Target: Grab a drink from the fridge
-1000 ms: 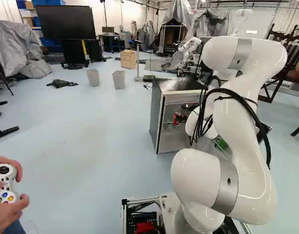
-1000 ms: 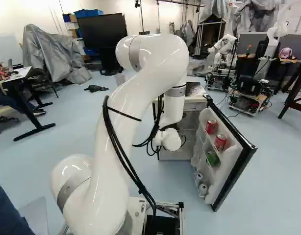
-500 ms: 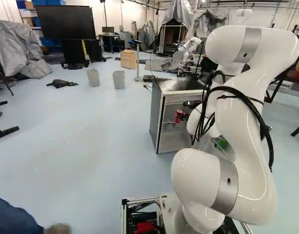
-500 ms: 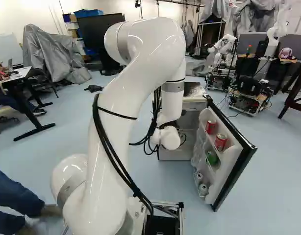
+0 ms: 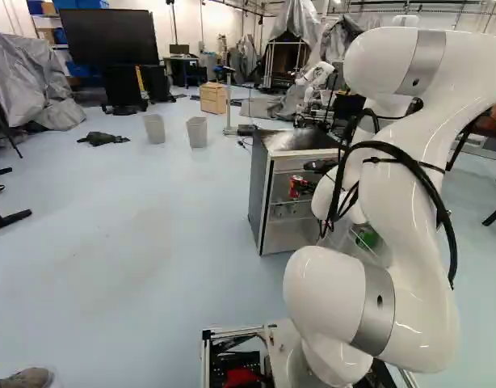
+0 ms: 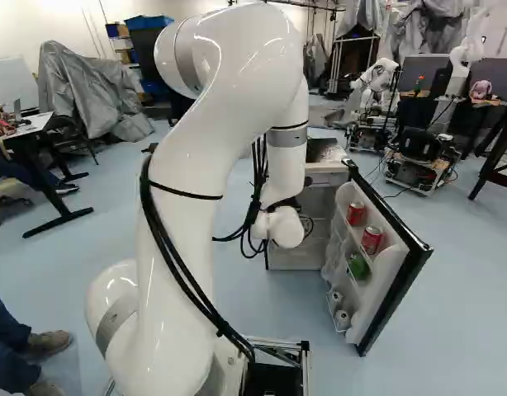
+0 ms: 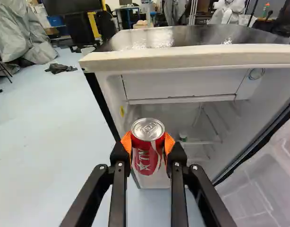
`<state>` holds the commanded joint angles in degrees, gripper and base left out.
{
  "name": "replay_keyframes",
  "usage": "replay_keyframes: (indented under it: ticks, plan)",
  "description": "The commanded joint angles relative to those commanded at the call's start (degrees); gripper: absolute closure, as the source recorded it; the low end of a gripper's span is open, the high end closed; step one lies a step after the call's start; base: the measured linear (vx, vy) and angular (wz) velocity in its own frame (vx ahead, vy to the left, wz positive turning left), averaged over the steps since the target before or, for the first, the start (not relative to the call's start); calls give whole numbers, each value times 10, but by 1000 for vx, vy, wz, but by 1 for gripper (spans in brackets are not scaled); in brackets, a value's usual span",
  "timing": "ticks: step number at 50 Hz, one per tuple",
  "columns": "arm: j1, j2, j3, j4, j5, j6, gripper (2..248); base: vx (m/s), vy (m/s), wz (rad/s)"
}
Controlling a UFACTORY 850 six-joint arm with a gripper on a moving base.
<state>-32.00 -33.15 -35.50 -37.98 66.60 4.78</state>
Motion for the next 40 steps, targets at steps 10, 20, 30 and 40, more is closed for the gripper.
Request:
replay_keyframes:
  ticks: [10,20,30,40]
  plan:
    - [0,19,7,-4,0,0,161,0,0,0]
    - [0,38,13,-5,0,0,161,0,0,0]
    - [0,56,19,-5,0,0,161,0,0,0]
    - [0,74,24,-5,-6,0,161,0,0,0]
